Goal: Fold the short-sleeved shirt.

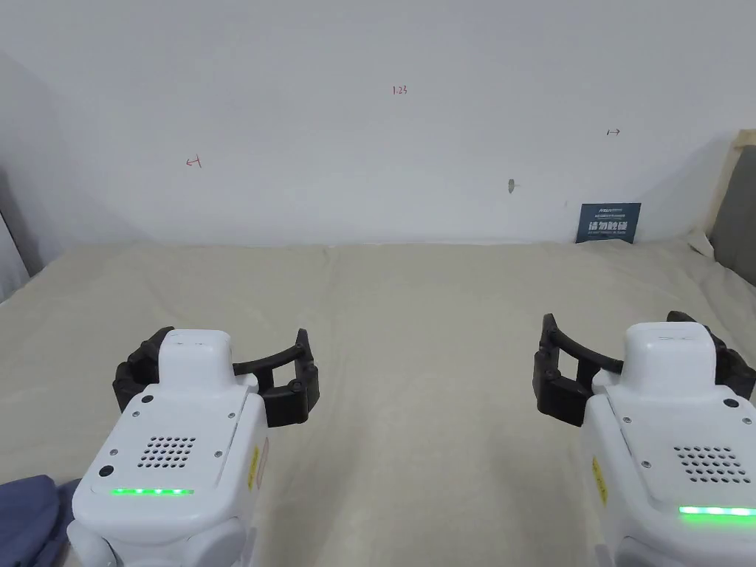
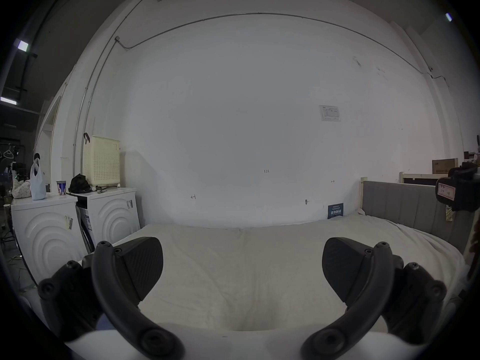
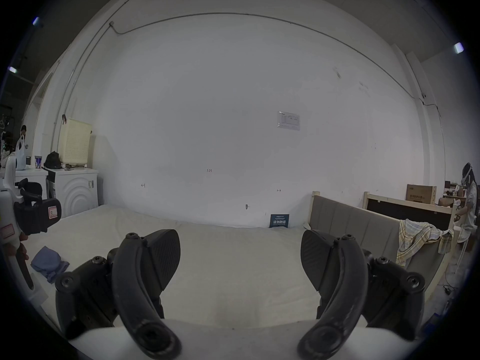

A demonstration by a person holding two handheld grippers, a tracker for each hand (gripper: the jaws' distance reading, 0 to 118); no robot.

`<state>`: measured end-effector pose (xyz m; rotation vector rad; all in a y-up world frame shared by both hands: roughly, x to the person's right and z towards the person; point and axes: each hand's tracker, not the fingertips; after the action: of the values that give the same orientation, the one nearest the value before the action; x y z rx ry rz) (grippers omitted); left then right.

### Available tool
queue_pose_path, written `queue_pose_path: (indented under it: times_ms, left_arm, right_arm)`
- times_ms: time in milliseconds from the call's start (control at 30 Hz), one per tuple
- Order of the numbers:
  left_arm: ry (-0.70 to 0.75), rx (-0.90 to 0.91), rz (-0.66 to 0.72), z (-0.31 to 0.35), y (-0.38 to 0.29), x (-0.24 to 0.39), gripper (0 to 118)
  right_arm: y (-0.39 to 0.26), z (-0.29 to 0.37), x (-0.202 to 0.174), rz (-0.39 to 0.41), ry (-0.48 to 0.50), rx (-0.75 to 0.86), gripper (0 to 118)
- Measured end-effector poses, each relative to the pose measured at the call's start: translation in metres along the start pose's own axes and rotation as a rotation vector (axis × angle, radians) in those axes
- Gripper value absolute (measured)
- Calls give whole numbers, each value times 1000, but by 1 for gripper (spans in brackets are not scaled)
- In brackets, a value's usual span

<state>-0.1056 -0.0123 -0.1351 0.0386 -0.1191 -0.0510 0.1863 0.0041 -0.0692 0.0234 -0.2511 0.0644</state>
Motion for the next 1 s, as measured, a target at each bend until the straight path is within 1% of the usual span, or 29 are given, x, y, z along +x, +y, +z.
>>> queue_pose_path:
  times_ms: [1000]
  left_arm:
    - [-8,-9,1,3,3,-5,118]
  right_arm:
    - [4,2,0,-6,9,28,98]
